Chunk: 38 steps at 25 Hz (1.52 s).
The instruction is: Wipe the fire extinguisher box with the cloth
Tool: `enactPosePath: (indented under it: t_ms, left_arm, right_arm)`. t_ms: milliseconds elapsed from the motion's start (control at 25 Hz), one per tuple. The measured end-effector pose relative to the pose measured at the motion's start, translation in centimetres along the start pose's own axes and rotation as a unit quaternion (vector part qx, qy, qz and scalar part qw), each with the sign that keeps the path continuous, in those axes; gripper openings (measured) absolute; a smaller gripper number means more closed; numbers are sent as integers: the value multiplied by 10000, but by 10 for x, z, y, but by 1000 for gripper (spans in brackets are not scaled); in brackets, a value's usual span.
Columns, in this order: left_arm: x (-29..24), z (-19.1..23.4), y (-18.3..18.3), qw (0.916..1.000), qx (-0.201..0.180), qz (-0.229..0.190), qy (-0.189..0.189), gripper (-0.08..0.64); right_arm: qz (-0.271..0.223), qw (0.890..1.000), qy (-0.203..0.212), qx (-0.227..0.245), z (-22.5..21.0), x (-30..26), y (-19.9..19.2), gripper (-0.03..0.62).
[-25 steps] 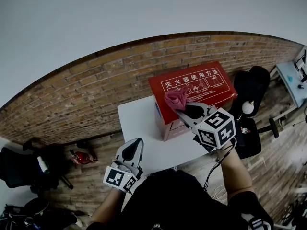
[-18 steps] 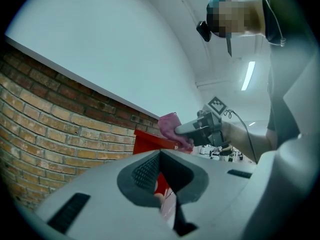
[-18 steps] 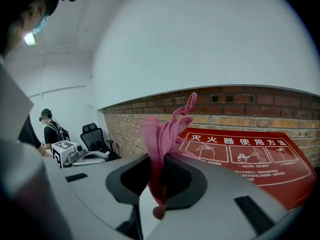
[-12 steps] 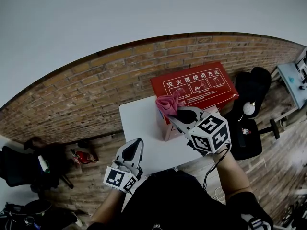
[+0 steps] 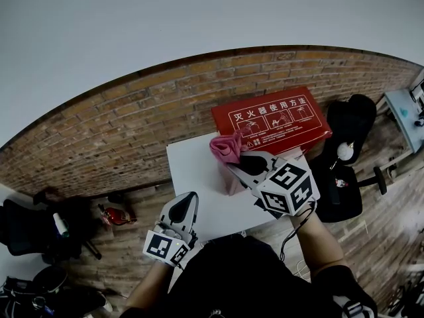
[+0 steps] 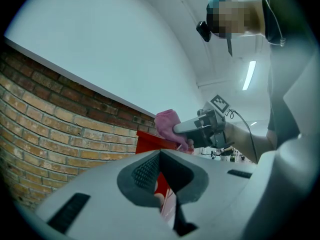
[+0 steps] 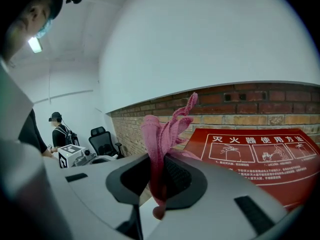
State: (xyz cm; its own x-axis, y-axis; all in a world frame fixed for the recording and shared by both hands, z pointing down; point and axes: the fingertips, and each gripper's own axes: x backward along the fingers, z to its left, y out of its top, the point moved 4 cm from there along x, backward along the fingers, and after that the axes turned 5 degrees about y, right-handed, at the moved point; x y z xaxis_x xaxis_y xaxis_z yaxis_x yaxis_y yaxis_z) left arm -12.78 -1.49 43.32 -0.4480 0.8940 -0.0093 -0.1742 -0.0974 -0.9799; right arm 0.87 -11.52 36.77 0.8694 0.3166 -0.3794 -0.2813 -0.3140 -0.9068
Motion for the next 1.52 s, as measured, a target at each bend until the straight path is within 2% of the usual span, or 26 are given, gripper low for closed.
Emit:
enactPosePath:
  t_ms: [200, 440, 640, 800, 1360, 1520]
  left_arm:
    - [2, 3, 4, 10000, -37, -84, 27, 34]
    - [4, 8, 6, 9999, -77, -119, 69, 34]
    - [4, 12, 10, 9998, -87, -120, 123, 34]
    - [5, 13, 12, 9997, -113, -149, 131, 34]
    - [5, 20, 13, 9993, -151, -228, 243, 34]
    - [5, 22, 13, 9992, -156, -244, 289, 34]
  right_arm:
    - [-190, 9997, 177, 18, 12, -5, 2, 74]
    - [-733, 9967, 357, -42, 28, -10, 1, 74]
    - [-1414, 9875, 611, -341, 36, -12, 0, 75]
    - [-1737, 9814, 757, -310, 47, -17, -7, 74]
    - [-1787, 9826, 452, -228, 45, -37, -48, 75]
    - [-1749, 9830, 500, -230, 46, -40, -53, 74]
